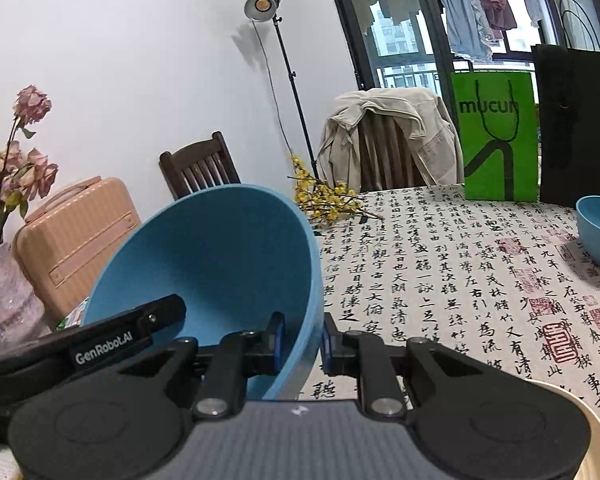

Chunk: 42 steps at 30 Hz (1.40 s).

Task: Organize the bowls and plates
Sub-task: 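Carry the blue bowl toward the pink vase and suitcase with both grippers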

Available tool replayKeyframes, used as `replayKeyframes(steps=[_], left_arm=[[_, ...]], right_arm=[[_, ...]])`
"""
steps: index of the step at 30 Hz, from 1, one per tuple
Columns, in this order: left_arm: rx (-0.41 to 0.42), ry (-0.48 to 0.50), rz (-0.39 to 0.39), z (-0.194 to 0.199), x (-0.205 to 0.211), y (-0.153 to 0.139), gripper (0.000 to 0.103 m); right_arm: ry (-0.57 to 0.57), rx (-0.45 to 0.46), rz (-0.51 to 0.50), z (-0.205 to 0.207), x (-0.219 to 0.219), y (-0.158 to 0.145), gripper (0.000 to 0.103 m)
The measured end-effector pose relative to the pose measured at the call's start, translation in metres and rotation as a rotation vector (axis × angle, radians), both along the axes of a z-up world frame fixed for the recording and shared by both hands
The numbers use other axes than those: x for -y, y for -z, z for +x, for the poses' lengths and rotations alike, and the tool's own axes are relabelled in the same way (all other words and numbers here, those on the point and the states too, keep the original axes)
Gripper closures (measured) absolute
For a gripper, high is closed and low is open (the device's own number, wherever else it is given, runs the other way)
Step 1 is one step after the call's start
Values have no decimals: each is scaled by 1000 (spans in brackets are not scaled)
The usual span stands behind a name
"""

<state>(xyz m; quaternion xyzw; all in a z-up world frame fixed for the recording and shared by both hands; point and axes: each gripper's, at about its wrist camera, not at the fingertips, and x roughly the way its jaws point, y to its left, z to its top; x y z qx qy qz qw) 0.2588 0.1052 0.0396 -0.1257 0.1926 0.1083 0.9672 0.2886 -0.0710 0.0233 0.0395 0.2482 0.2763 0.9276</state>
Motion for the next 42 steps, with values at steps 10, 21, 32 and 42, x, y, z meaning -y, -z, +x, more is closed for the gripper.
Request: replayKeyframes(steps=[10,21,32,42], left_arm=[[21,-27,-8,-14,-19,0,83],[35,-82,-2,-33,-45,-3,83],[43,-118,-10,-53,-67,-1,83],[33,-148,-8,-67,-83,8,83]], right_arm=[[-31,19,-2,-9,-16,-4,85],[-97,21,-9,-22,-44,-5,85],[-151,12,-21,-36,-69,-5,85],[-184,-10,-40,-42,-91,2,85]])
